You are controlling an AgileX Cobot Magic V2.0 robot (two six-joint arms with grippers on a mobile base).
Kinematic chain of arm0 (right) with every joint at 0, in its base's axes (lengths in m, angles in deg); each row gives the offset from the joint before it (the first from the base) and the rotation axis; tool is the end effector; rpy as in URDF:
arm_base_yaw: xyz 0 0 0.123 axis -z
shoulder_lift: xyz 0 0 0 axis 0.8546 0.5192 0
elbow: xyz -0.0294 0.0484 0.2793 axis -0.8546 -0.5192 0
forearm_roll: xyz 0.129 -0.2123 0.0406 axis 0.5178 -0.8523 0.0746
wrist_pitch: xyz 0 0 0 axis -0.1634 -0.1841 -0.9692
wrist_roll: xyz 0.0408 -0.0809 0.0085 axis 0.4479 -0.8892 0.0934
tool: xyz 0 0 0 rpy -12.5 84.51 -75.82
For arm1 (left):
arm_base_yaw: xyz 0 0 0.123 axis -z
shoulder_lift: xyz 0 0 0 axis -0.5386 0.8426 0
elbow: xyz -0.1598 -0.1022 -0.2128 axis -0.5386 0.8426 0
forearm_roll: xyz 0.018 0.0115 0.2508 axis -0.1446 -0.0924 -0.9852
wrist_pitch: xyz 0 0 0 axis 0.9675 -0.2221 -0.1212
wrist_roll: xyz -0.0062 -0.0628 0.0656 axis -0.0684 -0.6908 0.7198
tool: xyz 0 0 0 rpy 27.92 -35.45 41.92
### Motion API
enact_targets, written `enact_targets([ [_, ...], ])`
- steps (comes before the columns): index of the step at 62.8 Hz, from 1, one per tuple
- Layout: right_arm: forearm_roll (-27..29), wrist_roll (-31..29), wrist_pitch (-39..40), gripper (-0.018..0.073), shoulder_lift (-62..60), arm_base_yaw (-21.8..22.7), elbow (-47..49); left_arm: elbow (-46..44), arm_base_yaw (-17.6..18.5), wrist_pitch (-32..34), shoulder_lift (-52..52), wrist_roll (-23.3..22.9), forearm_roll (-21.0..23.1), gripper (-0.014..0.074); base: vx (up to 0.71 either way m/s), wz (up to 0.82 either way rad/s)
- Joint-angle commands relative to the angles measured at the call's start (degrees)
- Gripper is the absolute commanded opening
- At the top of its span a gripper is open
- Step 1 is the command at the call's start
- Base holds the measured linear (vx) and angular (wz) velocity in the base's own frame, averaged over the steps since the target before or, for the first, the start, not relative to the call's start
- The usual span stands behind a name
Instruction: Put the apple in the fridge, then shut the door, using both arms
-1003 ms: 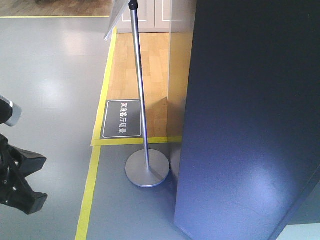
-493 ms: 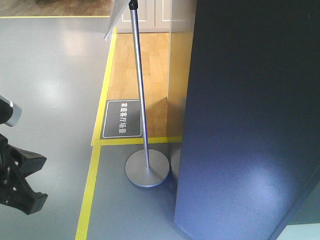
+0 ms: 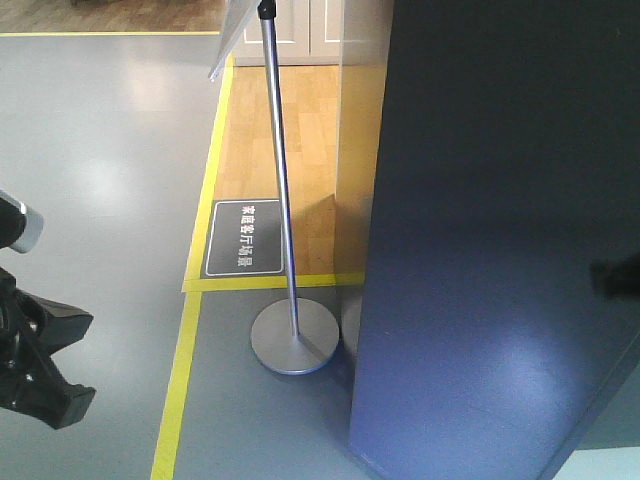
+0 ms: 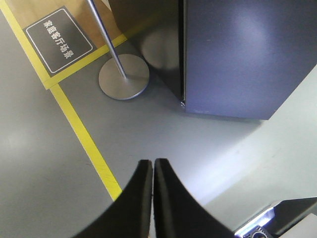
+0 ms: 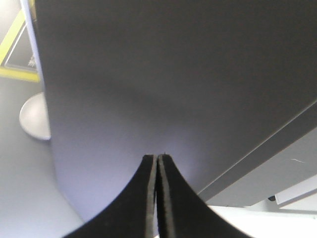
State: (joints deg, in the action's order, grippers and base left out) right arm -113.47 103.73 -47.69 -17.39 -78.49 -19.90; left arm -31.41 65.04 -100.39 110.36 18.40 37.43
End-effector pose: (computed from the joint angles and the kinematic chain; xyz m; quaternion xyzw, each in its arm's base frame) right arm 0.1825 0.0258 0.3548 -0.0769 0.8689 -0.1193 0.4743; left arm 0.1540 -0.0872 0.3341 0.2436 0.9016 -0.0544 0.3533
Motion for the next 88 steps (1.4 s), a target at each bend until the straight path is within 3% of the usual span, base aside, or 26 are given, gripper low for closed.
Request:
enact_targets([
  [1, 5.2, -6.7, 5.4, -0.0004, 1.8, 6.1, 5.0, -1.3, 0.2, 2.8, -0.8, -0.6, -0.3, -0.0006, 0.0, 0.0],
  [14, 19.5, -16.3, 13.4, -0.0004, 4.7, 18.9, 9.7, -1.3, 0.2, 2.8, -0.8, -0.6, -0.3, -0.0006, 0.0, 0.0],
  [26, 25.0, -19.9, 21.0, -0.0004, 7.7, 25.1, 11.3, -1.3, 0.2, 2.8, -0.8, -0.6, -0.3, -0.0006, 0.0, 0.0],
  [68, 24.9, -20.1, 53.9, -0.0004, 25.9, 25.8, 13.2, -1.3, 0.2, 2.8, -0.8, -0.6, -0.3, -0.0006, 0.0, 0.0],
  [73, 25.4, -20.0, 53.5, -0.0004, 28.9, 26.0, 15.5, -1.3, 0.2, 2.8, -0.8, -0.6, -0.3, -0.0006, 0.0, 0.0],
  [88, 26.2, -19.9, 39.6, -0.0004, 40.2, 26.6, 29.4, -1.3, 0.2, 2.8, -0.8, -0.6, -0.3, -0.0006, 0.0, 0.0],
])
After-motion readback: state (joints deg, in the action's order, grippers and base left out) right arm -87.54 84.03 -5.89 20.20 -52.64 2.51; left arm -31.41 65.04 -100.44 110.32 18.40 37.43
